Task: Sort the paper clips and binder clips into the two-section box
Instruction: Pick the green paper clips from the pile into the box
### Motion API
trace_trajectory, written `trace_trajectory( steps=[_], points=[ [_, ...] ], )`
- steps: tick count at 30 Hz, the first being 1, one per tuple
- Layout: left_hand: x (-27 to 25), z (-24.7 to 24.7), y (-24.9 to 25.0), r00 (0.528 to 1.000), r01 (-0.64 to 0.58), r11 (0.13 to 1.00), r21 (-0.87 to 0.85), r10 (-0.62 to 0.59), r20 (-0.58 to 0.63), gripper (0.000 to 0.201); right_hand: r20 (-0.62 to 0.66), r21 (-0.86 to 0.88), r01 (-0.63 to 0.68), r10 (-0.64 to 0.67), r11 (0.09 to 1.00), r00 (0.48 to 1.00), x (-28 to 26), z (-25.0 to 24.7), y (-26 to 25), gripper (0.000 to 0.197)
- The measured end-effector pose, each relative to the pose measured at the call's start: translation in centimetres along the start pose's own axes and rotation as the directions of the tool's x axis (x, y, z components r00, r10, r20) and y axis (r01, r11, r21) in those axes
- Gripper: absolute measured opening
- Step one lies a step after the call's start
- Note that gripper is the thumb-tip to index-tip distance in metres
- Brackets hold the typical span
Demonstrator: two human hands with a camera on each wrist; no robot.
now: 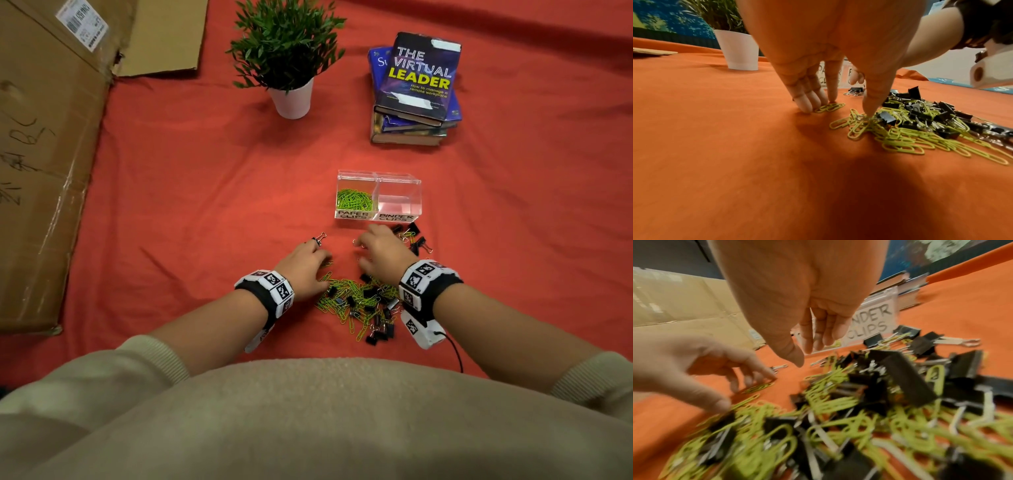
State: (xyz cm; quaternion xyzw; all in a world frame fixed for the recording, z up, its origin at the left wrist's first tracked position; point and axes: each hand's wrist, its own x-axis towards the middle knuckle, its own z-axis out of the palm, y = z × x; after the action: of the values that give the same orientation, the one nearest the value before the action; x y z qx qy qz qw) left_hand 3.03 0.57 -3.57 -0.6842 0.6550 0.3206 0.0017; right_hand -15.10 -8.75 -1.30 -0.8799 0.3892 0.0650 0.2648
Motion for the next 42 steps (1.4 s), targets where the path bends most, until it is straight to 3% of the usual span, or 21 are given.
trace_trajectory(
  steps=[3,5,12,16,26,30,36,40,42],
  points=[
    [0.0,-0.2,0.1,0.998,-0.036,0.999,-0.004,0.036,0.049,0.063,0.159,0.014,0.115,-0.115,0.993,0.980,-0.6,1.5,-1.9,0.034],
    [-0.2,-0.3,0.1,0.996,-0.059,0.998,-0.008,0.060,0.070,0.063,0.212,0.008,0.117,-0.116,0.993,0.970,-1.1,2.5,-2.6,0.040],
    [-0.6,0.2,0.1,0.996,-0.053,0.998,-0.046,0.056,0.063,0.056,0.201,-0.047,0.099,-0.088,0.994,0.976,-1.8,3.9,-3.1,0.046],
    [-0.6,0.3,0.2,0.999,-0.019,0.999,-0.027,0.019,0.036,0.038,0.206,0.010,0.046,-0.047,0.999,0.977,-2.0,4.1,-3.3,0.034],
    [-0.3,0.5,0.9,0.997,0.060,0.996,0.068,-0.057,-0.043,0.024,0.307,0.073,-0.132,0.104,0.989,0.946,-1.0,3.5,-3.5,0.016],
    [-0.2,0.7,1.0,0.997,0.060,0.989,0.136,-0.053,-0.056,0.021,0.260,0.286,-0.248,0.174,0.926,0.950,-0.5,1.6,-2.7,0.005],
    [0.0,0.6,1.1,0.998,0.061,0.980,0.190,-0.054,-0.043,0.024,0.135,0.503,-0.266,0.230,0.822,0.964,2.1,-4.3,-1.2,0.016],
    [0.6,0.0,1.0,0.998,0.065,0.990,0.128,-0.063,-0.018,0.021,-0.032,0.536,-0.237,0.299,0.811,0.954,5.4,-7.1,-0.5,0.012],
    [0.8,-0.6,1.0,0.998,0.067,0.996,0.055,-0.067,-0.013,0.019,-0.072,0.464,-0.246,0.313,0.851,0.947,6.9,-7.2,-0.3,0.010]
  ],
)
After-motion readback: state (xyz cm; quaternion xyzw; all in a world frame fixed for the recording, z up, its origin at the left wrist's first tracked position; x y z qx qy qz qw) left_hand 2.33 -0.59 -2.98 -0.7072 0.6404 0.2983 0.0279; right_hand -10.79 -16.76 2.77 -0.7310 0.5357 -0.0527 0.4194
